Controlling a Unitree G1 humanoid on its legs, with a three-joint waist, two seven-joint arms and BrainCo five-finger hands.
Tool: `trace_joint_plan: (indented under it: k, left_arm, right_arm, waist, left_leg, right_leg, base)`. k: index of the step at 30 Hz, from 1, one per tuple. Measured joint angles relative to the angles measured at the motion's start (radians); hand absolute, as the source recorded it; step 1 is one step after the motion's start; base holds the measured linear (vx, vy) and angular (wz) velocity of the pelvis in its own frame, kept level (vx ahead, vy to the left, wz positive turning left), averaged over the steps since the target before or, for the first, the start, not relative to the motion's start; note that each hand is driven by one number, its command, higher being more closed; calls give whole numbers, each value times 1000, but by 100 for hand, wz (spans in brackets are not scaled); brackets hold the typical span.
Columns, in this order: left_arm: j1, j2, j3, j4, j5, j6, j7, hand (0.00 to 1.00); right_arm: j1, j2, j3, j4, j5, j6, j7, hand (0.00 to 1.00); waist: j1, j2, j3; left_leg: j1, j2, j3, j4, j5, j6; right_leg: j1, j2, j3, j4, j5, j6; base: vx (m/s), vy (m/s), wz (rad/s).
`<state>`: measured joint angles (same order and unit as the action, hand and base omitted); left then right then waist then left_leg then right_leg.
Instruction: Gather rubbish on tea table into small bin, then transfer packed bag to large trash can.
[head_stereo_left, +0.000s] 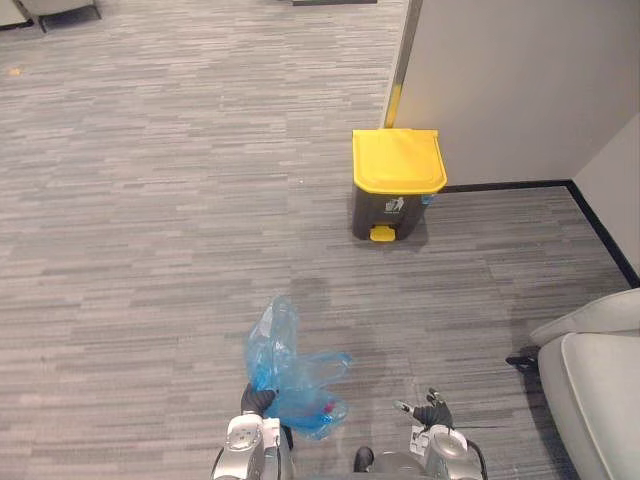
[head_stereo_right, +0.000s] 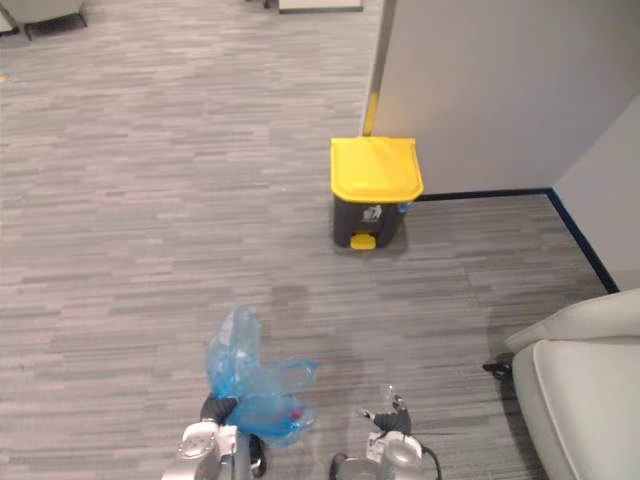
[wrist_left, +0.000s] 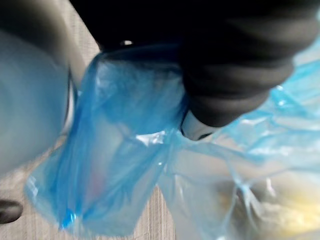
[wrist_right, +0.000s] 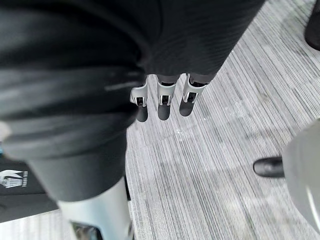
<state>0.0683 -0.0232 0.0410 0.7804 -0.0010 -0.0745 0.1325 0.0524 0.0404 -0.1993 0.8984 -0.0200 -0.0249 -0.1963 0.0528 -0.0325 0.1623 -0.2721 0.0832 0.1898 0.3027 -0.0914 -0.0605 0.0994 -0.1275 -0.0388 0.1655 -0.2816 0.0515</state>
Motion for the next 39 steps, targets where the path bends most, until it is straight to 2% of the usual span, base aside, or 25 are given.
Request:
trace_joint_plan:
  k: [1,2,4,6,7,9,10,12,13,14,15,16,18,21,22,24,26,27,28,29,30,31,33,35,39]
  left_arm:
    - [-6,13,0,7,0,0,-1,100]
    - [-7,18,0,17,0,1,-1,100]
    - [-5,20,-2,32,0,4,0,100]
    - [2,35,-26,31,0,5,1,100]
    - [2,42,-34,31,-1,6,2,100]
    - [0,53,-34,37,-1,10,6,100]
    - [-5,55,-33,37,-2,12,19,100]
    - [-6,62,-31,39,-3,12,21,100]
    - [-7,72,-31,52,-3,11,20,100]
    - [-6,87,-31,66,-3,12,19,100]
    - [-9,80,-28,93,-4,16,21,100]
    - [-11,72,-27,107,-3,16,20,100]
    - [-11,47,-23,106,-3,13,20,100]
    - [-14,7,-13,69,-3,14,16,100]
    - [-8,-7,-8,47,-3,14,13,100]
    - [4,-13,-8,18,-3,14,0,100]
    - [2,-14,-9,12,-3,14,-5,100]
    - [1,-18,-9,12,-3,14,-5,100]
    - [1,-22,-9,13,-3,14,-6,100]
    - [5,-24,-15,16,-3,14,-8,100]
    - [4,-20,-18,25,-3,14,-8,100]
    - [4,-7,-20,27,-2,14,-5,100]
    - [2,20,-20,43,-2,14,-4,100]
    - [2,22,-22,54,-2,15,-3,100]
    - [6,26,-32,57,-2,16,0,100]
  right_arm:
    - [9,12,0,0,-1,0,0,0]
    - [10,16,0,0,-1,0,0,0]
    - [6,16,0,-2,-2,0,1,0]
    - [5,18,11,-13,-6,-3,5,0]
    - [-1,18,12,-14,-10,-5,5,0]
    - [-15,12,17,-10,-10,-4,6,0]
    - [-19,5,20,-12,-11,-7,6,0]
    - [-37,-6,20,-4,-12,-10,5,0]
    - [-42,-9,21,2,-13,-12,5,0]
    - [-40,-12,26,22,-15,-13,4,0]
    - [-46,-28,24,26,-18,-12,4,0]
    - [-53,-55,24,34,-18,-14,3,0]
    - [-51,-79,13,37,-17,-13,3,0]
    - [-11,-74,11,25,-6,-5,2,0]
    - [-4,-66,12,18,0,-5,1,0]
    - [-6,-51,10,13,1,-5,1,0]
    - [-6,-37,5,-14,4,-5,0,0]
    - [-5,-35,5,-19,19,-5,0,0]
    - [-4,-36,2,-19,21,-4,0,0]
    - [0,-41,0,-19,21,-4,-1,0]
    - [7,-45,-11,-5,21,-3,-2,0]
    - [7,-36,-10,2,22,-2,-3,0]
    - [2,-20,-11,23,21,-3,-3,0]
    - [2,-15,-11,24,20,-3,-2,0]
    - [-3,-17,-12,17,20,-4,-1,0]
  waist:
    - [0,-20,-8]
    - [5,-27,-9]
    - [2,-28,-7]
    - [-6,-19,-3]
    - [-11,-18,-2]
    - [-13,-6,7]
    - [-16,3,12]
    - [-22,12,18]
    - [-29,9,17]
    - [-41,-14,6]
    - [-48,0,9]
    - [-42,37,2]
    - [-43,61,2]
    - [-45,63,17]
    - [-39,55,24]
    - [-35,39,32]
    - [-21,39,31]
    - [-16,44,29]
    - [-15,50,26]
    - [-14,63,17]
    - [-11,62,8]
    - [-10,34,-12]
    - [-6,3,-32]
    - [-4,-2,-33]
    - [-1,18,-24]
  left_leg:
    - [7,-16,26,9,-31,10]
    - [18,-25,44,23,-47,20]
    - [89,-39,96,20,-97,44]
    - [182,-46,126,-17,-130,57]
    - [210,-47,128,-27,-137,57]
    - [285,-43,130,-79,-138,56]
    - [330,-33,130,-111,-138,56]
    - [367,-11,129,-127,-138,56]
    - [381,-6,124,-132,-138,56]
    - [392,-28,109,-132,-144,41]
    - [405,-16,81,-133,-155,23]
    - [408,10,56,-125,-150,16]
    - [410,23,43,-85,-126,-14]
    - [256,83,13,340,-71,-52]
    - [201,117,21,483,-109,-40]
    - [121,144,49,551,-158,-15]
    - [78,148,68,444,-161,-13]
    - [62,137,71,291,-153,-4]
    - [63,125,67,191,-135,4]
    - [68,108,47,61,-85,-4]
    - [86,77,31,4,-12,-21]
    - [106,38,46,-48,-5,-10]
    - [118,0,85,-70,-14,9]
    - [149,-24,115,-76,-41,25]
    - [263,-44,178,-119,-82,41]
  right_leg:
    - [-5,-26,18,20,0,2]
    - [-13,-40,33,51,3,6]
    - [-73,-68,74,241,14,31]
    - [-215,-80,83,571,47,120]
    - [-255,-78,66,644,40,113]
    - [-328,-71,-16,719,-1,60]
    - [-363,-62,-76,696,-27,25]
    - [-412,-31,-144,572,-39,1]
    - [-436,-3,-163,433,4,-16]
    - [-427,13,-159,258,141,-46]
    - [-417,26,-162,265,155,-84]
    - [-399,50,-166,252,150,-93]
    - [-368,61,-171,232,118,-94]
    - [-231,65,-188,141,109,-100]
    - [-182,67,-187,116,104,-108]
    - [-124,64,-173,81,96,-101]
    - [-106,58,-154,67,88,-88]
    - [-101,50,-142,67,78,-68]
    - [-98,45,-139,69,71,-55]
    - [-98,43,-138,76,57,-31]
    - [-102,35,-107,81,47,-4]
    - [-94,8,-84,45,54,17]
    - [-93,-31,-60,20,60,38]
    - [-92,-56,-36,36,59,47]
    - [-225,-87,20,400,57,79]
  base:
    - [467,252,-30]
    - [542,285,-51]
    - [405,220,-57]
    - [390,178,-40]
    - [400,133,-19]
    - [375,44,-9]
    - [420,-33,-3]
    - [346,-91,9]
    - [366,-147,25]
    - [383,-143,25]
    - [407,-127,9]
    - [409,-121,-10]
    - [415,-155,-4]
    - [324,-102,12]
    - [278,6,-12]
    - [222,30,-27]
    - [173,107,-35]
    - [170,163,-24]
    - [182,219,-12]
    - [211,269,-10]
    - [255,292,-5]
    - [225,232,-11]
    - [266,199,-25]
    - [221,164,-43]
    - [223,167,-41]
